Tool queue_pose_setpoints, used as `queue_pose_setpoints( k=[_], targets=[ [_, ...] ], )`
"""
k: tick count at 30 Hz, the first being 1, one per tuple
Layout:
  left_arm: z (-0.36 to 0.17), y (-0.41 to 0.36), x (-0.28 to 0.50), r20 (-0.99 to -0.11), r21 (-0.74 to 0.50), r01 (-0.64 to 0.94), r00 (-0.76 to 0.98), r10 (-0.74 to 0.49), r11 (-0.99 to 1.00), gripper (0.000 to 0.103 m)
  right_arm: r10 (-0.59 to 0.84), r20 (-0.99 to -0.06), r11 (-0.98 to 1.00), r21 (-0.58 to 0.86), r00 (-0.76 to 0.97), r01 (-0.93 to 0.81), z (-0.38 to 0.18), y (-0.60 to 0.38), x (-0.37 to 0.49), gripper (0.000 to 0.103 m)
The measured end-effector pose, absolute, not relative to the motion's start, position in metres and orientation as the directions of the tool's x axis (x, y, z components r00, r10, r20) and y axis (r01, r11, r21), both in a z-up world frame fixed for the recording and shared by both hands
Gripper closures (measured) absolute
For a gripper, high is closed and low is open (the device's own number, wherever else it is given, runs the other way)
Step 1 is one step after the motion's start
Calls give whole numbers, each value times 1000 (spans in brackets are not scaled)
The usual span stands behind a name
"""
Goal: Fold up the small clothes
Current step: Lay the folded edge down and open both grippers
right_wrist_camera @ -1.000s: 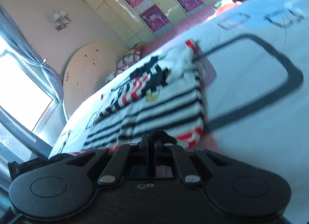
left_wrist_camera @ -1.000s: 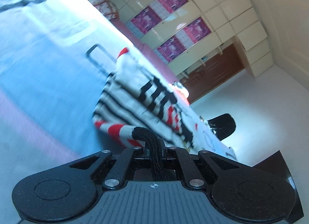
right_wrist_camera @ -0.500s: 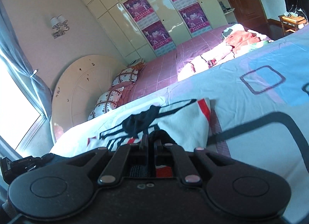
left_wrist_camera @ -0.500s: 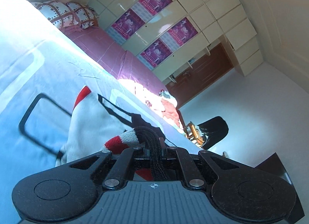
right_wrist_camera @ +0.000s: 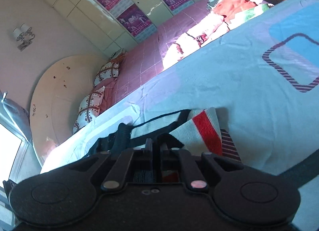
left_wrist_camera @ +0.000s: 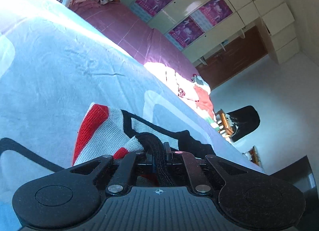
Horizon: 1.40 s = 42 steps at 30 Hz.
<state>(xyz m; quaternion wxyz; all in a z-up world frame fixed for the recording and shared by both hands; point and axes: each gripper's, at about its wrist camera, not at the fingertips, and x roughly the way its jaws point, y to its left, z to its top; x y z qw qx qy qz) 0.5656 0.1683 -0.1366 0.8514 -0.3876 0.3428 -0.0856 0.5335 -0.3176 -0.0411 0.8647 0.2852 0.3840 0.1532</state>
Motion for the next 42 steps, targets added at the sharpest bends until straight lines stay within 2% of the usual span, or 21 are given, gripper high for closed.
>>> queue_pose_setpoints(
  k=[1,2,3,4,5,6,7,10,12,17,19,22,23,25,30,32,34,36,38,39,42],
  targets=[
    [-143,168,573,-508,-737,-126,751,-422,664,87,465,-575,788,615,673,-19,-46,-319,540,81],
    [-147,167,576,-501,-744,-130,757,-419,655,68,454,-570,784,621,685,-3,-50,-320,546,80],
    [-149,167,578,-487,-752,-130,770,-412,646,60,443,-570,786,618,692,7,-51,-320,550,78],
    [-150,168,580,-461,-767,-127,790,-403,629,46,433,-572,794,608,697,6,-52,-318,553,77],
    [-149,169,581,-436,-779,-121,810,-392,615,33,424,-572,805,593,703,-4,-51,-317,555,72],
    [-148,170,582,-420,-784,-118,824,-381,609,28,412,-566,817,577,714,-14,-49,-316,555,65],
    [-146,171,584,-422,-774,-119,829,-367,622,26,401,-555,823,567,728,-22,-47,-317,553,63],
    [-135,170,588,-458,-687,-63,811,-363,724,26,397,-533,842,536,747,-65,-41,-321,547,62],
    [-125,163,588,-518,-557,-11,786,-336,831,31,418,-539,853,510,731,-112,-40,-320,545,62],
    [-118,138,599,-649,-329,94,701,-297,940,70,423,-618,896,395,662,-204,-45,-294,558,61],
    [-122,129,603,-688,-253,95,682,-248,963,77,397,-637,914,340,661,-222,-45,-282,560,61],
    [-120,130,598,-674,-241,84,702,-230,967,97,328,-674,944,240,661,-225,-44,-264,564,75],
    [-117,131,593,-660,-240,79,717,-223,967,97,312,-678,950,207,666,-234,-43,-259,565,95],
    [-110,132,577,-615,-258,79,755,-227,963,98,293,-678,954,163,674,-251,-39,-251,564,96],
    [-103,147,550,-520,-298,24,834,-184,954,98,297,-598,953,143,744,-265,-25,-249,554,97],
    [-107,151,555,-550,-301,4,816,-177,954,98,271,-608,961,127,746,-246,-29,-250,561,97],
    [-120,147,564,-611,-246,-15,779,-143,969,98,224,-663,973,107,714,-206,-45,-253,573,98],
    [-130,151,565,-621,-279,-38,769,-150,960,98,225,-664,974,124,713,-192,-52,-256,575,99],
    [-129,154,565,-622,-298,-44,767,-159,954,95,217,-675,975,117,706,-187,-49,-254,575,95],
    [-128,154,562,-618,-294,-49,771,-151,954,95,215,-675,976,117,706,-185,-45,-254,572,80],
    [-107,152,538,-577,-219,-100,815,-47,971,91,203,-613,978,82,764,-194,-23,-256,544,78]
  ],
)
